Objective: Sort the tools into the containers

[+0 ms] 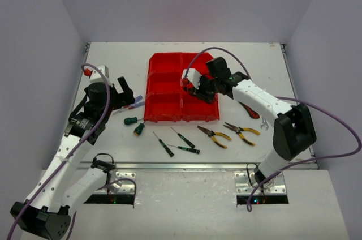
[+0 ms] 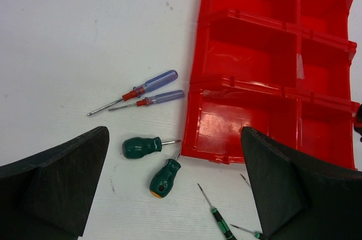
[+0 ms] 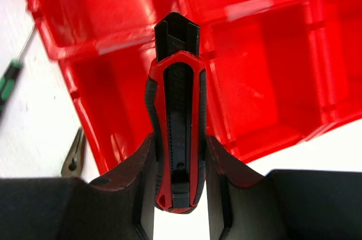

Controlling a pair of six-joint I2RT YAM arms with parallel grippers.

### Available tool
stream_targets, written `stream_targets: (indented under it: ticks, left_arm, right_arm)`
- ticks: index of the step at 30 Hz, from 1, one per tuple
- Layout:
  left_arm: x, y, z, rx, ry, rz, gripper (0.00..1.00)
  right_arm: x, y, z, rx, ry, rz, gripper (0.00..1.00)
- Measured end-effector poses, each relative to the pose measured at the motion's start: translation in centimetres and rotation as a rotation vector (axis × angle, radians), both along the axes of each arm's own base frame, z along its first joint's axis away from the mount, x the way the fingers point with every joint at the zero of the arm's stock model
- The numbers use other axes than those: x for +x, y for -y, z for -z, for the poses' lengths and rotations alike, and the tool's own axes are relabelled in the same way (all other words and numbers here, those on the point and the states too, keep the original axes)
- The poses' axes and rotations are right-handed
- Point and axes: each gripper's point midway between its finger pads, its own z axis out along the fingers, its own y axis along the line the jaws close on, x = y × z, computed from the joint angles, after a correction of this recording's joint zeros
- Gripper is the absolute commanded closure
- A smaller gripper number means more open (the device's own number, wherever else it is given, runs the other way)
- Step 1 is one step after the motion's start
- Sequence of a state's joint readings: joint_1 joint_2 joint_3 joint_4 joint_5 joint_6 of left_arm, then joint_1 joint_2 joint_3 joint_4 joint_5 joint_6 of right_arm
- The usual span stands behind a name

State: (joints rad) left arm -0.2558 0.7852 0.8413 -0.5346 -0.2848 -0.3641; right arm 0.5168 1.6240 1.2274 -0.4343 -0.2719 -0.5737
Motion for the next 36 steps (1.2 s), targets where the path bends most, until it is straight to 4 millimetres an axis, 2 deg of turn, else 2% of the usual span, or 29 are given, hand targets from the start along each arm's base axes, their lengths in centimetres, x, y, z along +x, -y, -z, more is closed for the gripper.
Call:
stream_targets:
  ticks: [4,9,13,15,16,17,18,20,23,27,30,32,34,36]
  left_arm:
    - [-0.1,0.0,-0.1,-0.002,0.005,0.000,0.00]
    - [-0.1,0.0,-0.2,-0.002,0.008,0.001,0.00]
    - [-0.1,0.0,-0.3,-0.004,0.013,0.001,0.00]
    - [-0.2,0.0,-0.3,-0.004,0.015,0.001,0.00]
    - [-0.2,0.0,-0.3,-0.004,0.016,0.001,0.00]
    - [-0.2,-0.1,-0.3,-0.005,0.016,0.001,0.00]
    - [-0.2,-0.1,-0.3,-0.005,0.016,0.001,0.00]
    - [-0.3,-0.1,-0.3,-0.004,0.016,0.001,0.00]
    - [-0.3,-0.1,-0.3,-0.005,0.016,0.001,0.00]
    - [-0.4,-0.1,-0.5,-0.007,0.025,0.001,0.00]
    - [-0.5,-0.1,-0.8,-0.010,0.036,0.001,0.00]
    - [-0.6,-0.1,-1.0,-0.012,0.043,0.001,0.00]
    - [-0.6,-0.1,-1.1,-0.014,0.047,0.004,0.00]
    - [-0.7,-0.1,-1.2,-0.016,0.051,0.006,0.00]
  right_arm:
    - [-1.3,0.3,2.1,-0.081,-0.041,-0.089,0.96]
    - [-2.3,0.1,2.6,-0.104,-0.058,-0.147,0.89]
    - [-2.2,-0.1,3.2,-0.111,-0.064,-0.155,0.76]
    - [-2.0,-0.1,4.3,-0.126,-0.082,-0.151,0.60]
    - [-1.8,-0.1,4.8,-0.133,-0.091,-0.145,0.27]
    - [-1.8,0.1,5.4,-0.144,-0.101,-0.138,0.06]
    - [-1.7,0.2,5.8,-0.155,-0.111,-0.128,0.01]
    - [-1.3,0.4,5.8,-0.166,-0.098,-0.113,0.01]
    - [-0.5,0.9,4.5,-0.140,-0.066,-0.071,0.01]
    - [1.4,2.5,-0.4,-0.006,0.010,0.045,0.01]
    - [3.6,5.4,-4.5,0.101,0.091,0.197,0.01]
    - [4.8,7.7,-6.2,0.140,0.122,0.308,0.01]
    - [5.9,10.5,-6.5,0.148,0.121,0.441,0.02]
    - [6.7,13.7,-5.2,0.127,0.086,0.592,0.05]
